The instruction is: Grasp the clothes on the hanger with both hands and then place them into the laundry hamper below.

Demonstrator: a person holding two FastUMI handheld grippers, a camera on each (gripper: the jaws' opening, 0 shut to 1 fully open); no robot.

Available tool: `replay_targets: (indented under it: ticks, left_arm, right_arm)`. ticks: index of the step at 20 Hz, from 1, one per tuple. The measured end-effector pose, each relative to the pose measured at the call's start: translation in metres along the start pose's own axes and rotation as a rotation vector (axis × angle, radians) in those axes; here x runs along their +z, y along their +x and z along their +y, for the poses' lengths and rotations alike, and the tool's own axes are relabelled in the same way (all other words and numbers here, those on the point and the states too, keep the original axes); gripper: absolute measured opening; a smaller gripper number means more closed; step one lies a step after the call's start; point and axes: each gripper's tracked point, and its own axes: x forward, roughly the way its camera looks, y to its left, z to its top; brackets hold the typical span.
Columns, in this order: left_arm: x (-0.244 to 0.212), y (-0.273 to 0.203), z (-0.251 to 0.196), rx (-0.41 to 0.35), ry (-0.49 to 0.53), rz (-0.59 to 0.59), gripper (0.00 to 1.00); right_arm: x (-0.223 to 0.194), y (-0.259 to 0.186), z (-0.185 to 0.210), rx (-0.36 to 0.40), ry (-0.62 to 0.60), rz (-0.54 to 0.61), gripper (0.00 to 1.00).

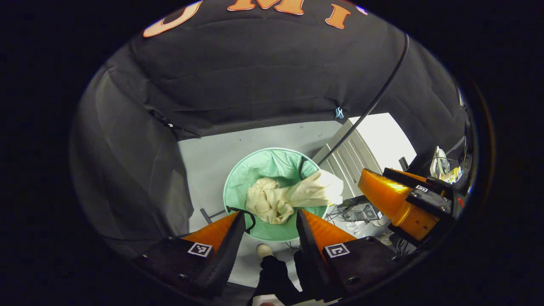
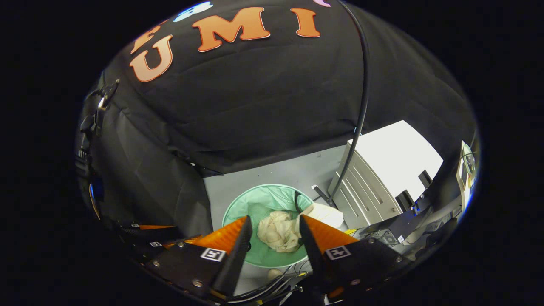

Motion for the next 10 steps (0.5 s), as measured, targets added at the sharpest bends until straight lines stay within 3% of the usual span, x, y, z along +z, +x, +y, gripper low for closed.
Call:
replay_targets:
  ticks: [1, 3, 5, 10]
  left_arm:
    - [-0.002, -0.003, 0.004, 0.009, 0.000, -0.001, 0.81]
    - [-0.003, -0.008, 0.010, 0.020, -0.003, -0.015, 0.83]
    - [-0.004, -0.015, 0.018, 0.038, -0.005, -0.032, 1.00]
    - [-0.002, -0.049, 0.032, 0.037, -0.019, -0.098, 1.00]
  right_arm:
    - [0.002, -0.003, -0.002, -0.009, -0.001, -0.002, 0.80]
    - [0.002, -0.012, -0.005, -0.025, -0.006, -0.015, 0.83]
    - [0.003, -0.021, -0.006, -0.034, -0.012, -0.024, 0.93]
    - [0.021, -0.057, -0.010, -0.062, -0.031, -0.103, 0.94]
